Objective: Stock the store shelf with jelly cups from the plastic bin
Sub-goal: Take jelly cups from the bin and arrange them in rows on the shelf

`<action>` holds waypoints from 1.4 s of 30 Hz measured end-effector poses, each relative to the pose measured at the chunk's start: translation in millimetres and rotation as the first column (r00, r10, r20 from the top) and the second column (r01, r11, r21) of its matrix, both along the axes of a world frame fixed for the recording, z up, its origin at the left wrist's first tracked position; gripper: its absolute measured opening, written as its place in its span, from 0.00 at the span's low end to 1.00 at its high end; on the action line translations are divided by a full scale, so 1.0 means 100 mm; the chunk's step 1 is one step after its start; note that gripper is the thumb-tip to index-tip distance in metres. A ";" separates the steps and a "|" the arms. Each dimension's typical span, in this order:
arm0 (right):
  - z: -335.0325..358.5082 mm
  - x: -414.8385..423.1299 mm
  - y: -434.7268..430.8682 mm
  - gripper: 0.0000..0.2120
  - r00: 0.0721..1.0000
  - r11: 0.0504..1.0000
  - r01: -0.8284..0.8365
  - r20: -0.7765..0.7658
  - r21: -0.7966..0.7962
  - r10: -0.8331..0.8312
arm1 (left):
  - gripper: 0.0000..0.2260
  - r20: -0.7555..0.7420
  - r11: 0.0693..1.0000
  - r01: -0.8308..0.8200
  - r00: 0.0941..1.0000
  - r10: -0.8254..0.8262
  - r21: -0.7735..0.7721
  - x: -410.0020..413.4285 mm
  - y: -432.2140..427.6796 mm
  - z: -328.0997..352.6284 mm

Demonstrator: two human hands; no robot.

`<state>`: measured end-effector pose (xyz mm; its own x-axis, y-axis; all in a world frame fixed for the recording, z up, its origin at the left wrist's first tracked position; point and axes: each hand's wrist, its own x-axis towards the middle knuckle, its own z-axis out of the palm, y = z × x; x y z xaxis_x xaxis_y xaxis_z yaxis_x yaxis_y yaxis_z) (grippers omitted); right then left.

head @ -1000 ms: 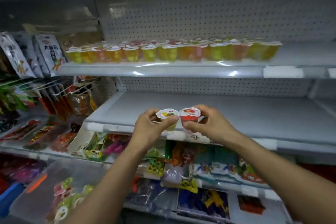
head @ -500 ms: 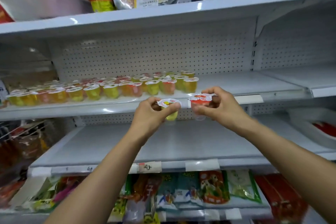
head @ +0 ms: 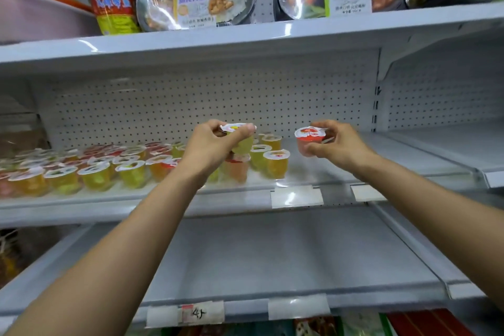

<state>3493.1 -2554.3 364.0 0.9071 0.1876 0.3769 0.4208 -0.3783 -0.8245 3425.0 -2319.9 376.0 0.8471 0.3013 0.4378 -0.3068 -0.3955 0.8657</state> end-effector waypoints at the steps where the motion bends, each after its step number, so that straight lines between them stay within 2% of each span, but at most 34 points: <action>1: 0.02 0.09 0.05 0.31 1.000 1.000 0.002 -0.013 -0.015 -0.002 | 0.23 -0.001 1.000 0.000 1.000 0.000 0.003 0.10 0.04 0.04; 3: 0.05 0.28 0.15 0.27 0.999 0.999 -0.005 -0.035 -0.037 0.004 | 0.25 -0.011 1.000 0.003 1.000 -0.003 0.014 0.28 0.12 0.10; 6: 0.03 0.51 0.31 0.16 0.998 0.996 -0.021 -0.056 -0.086 0.017 | 0.26 -0.025 0.998 -0.011 1.000 0.012 0.062 0.51 0.22 0.15; 10: -0.04 0.72 0.47 0.12 0.992 0.988 -0.076 -0.114 -0.133 0.061 | 0.32 -0.021 0.996 0.000 1.000 0.002 0.086 0.75 0.31 0.17; 12: -0.08 0.80 0.50 0.13 0.989 0.986 -0.089 -0.132 -0.143 0.070 | 0.35 -0.038 0.995 0.016 0.999 -0.012 0.103 0.84 0.33 0.16; 17: -0.12 0.93 0.50 0.18 0.989 0.973 -0.096 -0.131 -0.208 0.069 | 0.26 -0.055 0.994 0.045 0.998 -0.040 0.103 1.04 0.27 0.15; 22: 0.03 1.03 0.38 0.33 0.990 0.915 -0.115 -0.126 -0.387 0.071 | 0.21 -0.073 0.990 0.092 0.994 -0.085 0.106 1.16 0.15 0.22; 26: 0.42 1.03 0.31 0.31 0.984 0.964 -0.151 0.059 -0.218 0.168 | 0.21 -0.085 0.985 0.142 0.987 -0.134 0.098 1.30 0.01 0.33; 29: 0.56 1.03 0.42 0.30 0.958 0.952 -0.225 0.131 -0.209 0.255 | 0.23 -0.088 0.977 0.192 0.979 -0.184 0.095 1.39 -0.18 0.43; 33: 0.51 1.20 0.50 0.23 0.941 0.971 -0.230 0.241 -0.058 0.238 | 0.17 -0.073 0.959 0.251 0.967 -0.243 0.131 1.54 -0.35 0.51; 35: 0.46 1.34 0.48 0.22 0.950 0.981 -0.194 0.246 -0.015 0.192 | 0.20 -0.117 0.953 0.261 0.963 -0.245 0.153 1.67 -0.33 0.52; 37: 0.39 1.52 0.44 0.25 0.970 0.994 -0.106 0.219 -0.017 0.107 | 0.21 -0.178 0.948 0.216 0.968 -0.177 0.234 1.81 -0.29 0.50; 38: 0.34 1.62 0.42 0.27 0.981 0.997 -0.067 0.182 -0.033 0.072 | 0.21 -0.203 0.921 0.190 0.971 -0.125 0.342 1.89 -0.26 0.48; 40: 0.23 1.81 0.39 0.30 0.995 0.995 -0.019 0.091 -0.100 0.028 | 0.18 -0.287 0.790 0.193 0.958 -0.022 0.582 2.03 -0.20 0.42; 42: 0.12 1.96 0.38 0.30 1.000 0.986 0.014 -0.002 -0.168 -0.015 | 0.18 -0.388 0.686 0.227 0.918 0.087 0.692 2.15 -0.16 0.33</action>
<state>3688.7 -2516.7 376.3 0.9114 0.2346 0.3382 0.4116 -0.5175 -0.7502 3640.1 -2336.0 409.4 0.9885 -0.0356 0.1470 -0.0887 -0.9236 0.3730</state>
